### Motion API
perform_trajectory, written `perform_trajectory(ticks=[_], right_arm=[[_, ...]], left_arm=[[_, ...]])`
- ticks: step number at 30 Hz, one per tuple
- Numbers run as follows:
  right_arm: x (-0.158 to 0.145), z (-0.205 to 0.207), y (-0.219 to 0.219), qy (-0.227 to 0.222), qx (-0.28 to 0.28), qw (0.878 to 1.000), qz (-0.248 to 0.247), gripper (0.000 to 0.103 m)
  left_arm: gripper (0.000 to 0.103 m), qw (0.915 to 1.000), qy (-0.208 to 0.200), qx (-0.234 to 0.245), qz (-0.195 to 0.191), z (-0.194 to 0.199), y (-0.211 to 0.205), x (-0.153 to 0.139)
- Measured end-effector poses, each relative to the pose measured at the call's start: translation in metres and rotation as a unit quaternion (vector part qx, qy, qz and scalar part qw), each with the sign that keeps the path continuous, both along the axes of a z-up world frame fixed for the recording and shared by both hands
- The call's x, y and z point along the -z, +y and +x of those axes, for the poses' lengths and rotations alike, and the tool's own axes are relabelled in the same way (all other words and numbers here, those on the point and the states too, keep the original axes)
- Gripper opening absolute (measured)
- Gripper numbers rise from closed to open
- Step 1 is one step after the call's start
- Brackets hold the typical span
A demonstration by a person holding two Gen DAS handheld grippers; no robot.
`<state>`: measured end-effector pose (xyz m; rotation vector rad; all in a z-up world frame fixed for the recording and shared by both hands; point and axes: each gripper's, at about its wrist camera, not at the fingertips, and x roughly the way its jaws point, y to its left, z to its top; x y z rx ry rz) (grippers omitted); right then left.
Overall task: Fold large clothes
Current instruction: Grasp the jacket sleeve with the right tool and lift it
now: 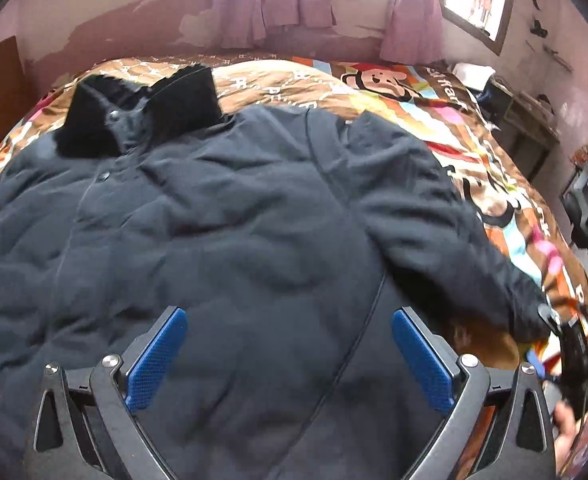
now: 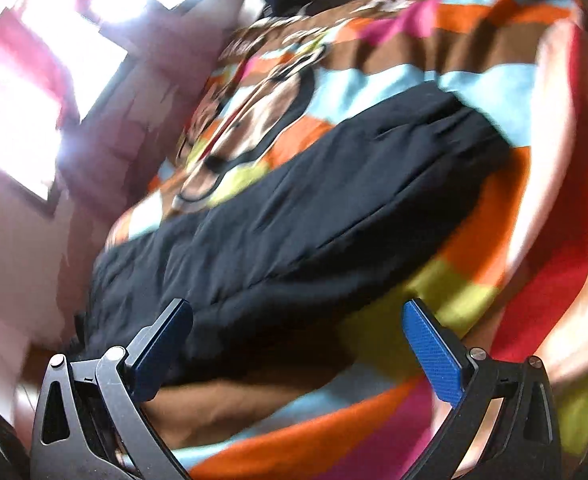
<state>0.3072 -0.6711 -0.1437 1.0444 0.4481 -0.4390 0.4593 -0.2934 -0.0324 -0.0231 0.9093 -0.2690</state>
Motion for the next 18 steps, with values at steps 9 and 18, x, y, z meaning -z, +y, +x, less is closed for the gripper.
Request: perform_trajectory(ticks=[9, 18], right_arm=[[0.025, -0.002, -0.031, -0.049, 0.054, 0.996, 0.055, 0.066], [-0.023, -0.006, -0.026, -0.095, 0.056, 0.992, -0.052, 0.010]], left_arm=[[0.103, 0.9976, 0.032, 0.006, 0.061, 0.035, -0.038, 0.027], [0.103, 0.9964, 0.068, 0.016, 0.048, 0.035, -0.024, 0.023]])
